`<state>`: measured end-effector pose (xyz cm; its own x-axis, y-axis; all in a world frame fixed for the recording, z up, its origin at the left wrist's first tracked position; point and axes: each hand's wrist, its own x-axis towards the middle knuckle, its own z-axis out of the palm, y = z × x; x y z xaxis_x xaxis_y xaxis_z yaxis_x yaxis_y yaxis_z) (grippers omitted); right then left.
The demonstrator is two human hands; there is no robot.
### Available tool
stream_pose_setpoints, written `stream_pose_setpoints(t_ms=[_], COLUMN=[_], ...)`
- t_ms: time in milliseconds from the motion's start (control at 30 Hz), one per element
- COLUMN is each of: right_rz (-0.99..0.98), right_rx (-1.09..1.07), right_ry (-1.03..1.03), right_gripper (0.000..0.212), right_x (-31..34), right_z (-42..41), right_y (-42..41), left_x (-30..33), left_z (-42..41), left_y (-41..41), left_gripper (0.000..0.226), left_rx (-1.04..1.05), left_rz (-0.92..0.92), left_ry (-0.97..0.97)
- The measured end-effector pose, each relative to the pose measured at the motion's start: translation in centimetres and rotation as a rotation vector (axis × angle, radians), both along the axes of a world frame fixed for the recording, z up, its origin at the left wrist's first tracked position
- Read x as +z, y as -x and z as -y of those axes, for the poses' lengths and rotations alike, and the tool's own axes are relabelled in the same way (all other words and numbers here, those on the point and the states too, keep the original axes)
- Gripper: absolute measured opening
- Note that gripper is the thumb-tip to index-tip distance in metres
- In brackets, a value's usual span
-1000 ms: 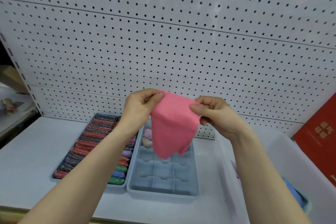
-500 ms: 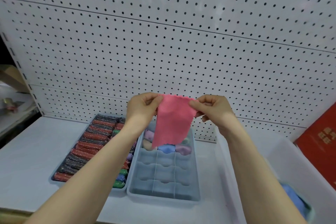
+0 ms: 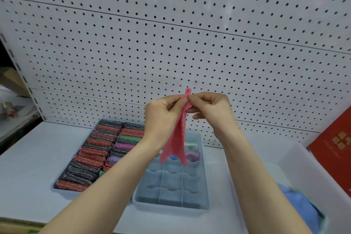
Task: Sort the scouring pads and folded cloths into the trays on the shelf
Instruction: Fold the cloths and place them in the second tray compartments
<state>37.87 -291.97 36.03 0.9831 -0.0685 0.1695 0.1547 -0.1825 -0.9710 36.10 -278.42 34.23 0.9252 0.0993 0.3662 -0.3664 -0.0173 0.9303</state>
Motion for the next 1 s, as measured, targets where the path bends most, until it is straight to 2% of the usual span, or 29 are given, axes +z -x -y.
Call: stream_pose_setpoints(t_ms=[67, 167, 333, 467, 533, 667, 733, 833, 1000], right_rz=[0.002, -0.048, 0.042, -0.094, -0.088, -0.08, -0.081, -0.104, -0.19], right_rx=[0.035, 0.16, 0.034, 0.4, 0.421, 0.318, 0.255, 0.179, 0.156], right_ry=[-0.01, -0.04, -0.048, 0.073, 0.024, -0.106, -0.122, -0.132, -0.127], right_gripper=[0.022, 0.028, 0.012, 0.041, 0.032, 0.014, 0.008, 0.007, 0.01], right_x=[0.2, 0.4, -0.9, -3.0, -3.8, -4.1, -4.3, -4.6, -5.3], right_z=[0.1, 0.4, 2.8, 3.0, 2.3, 1.6, 1.5, 1.6, 2.0], right_y=[0.2, 0.6, 0.2, 0.5, 0.7, 1.0, 0.9, 1.0, 1.1], left_x=[0.1, -0.4, -0.2, 0.8, 1.3, 1.5, 0.5, -2.4, -4.5], left_z=[0.0, -0.2, -1.3, -2.2, -2.4, -2.8, -3.0, -2.7, -2.1], left_y=[0.3, 0.2, -0.8, -1.6, -1.8, -2.3, -2.0, -1.2, -1.0], left_gripper=[0.027, 0.04, 0.029, 0.026, 0.025, 0.016, 0.014, 0.026, 0.019], left_rx=[-0.083, -0.08, -0.017, -0.096, -0.127, -0.175, -0.247, -0.326, -0.183], left_rz=[-0.012, -0.018, -0.048, -0.061, -0.055, -0.128, -0.265, -0.436, -0.407], left_ry=[0.037, 0.033, 0.081, 0.145, 0.199, 0.342, 0.289, 0.067, -0.03])
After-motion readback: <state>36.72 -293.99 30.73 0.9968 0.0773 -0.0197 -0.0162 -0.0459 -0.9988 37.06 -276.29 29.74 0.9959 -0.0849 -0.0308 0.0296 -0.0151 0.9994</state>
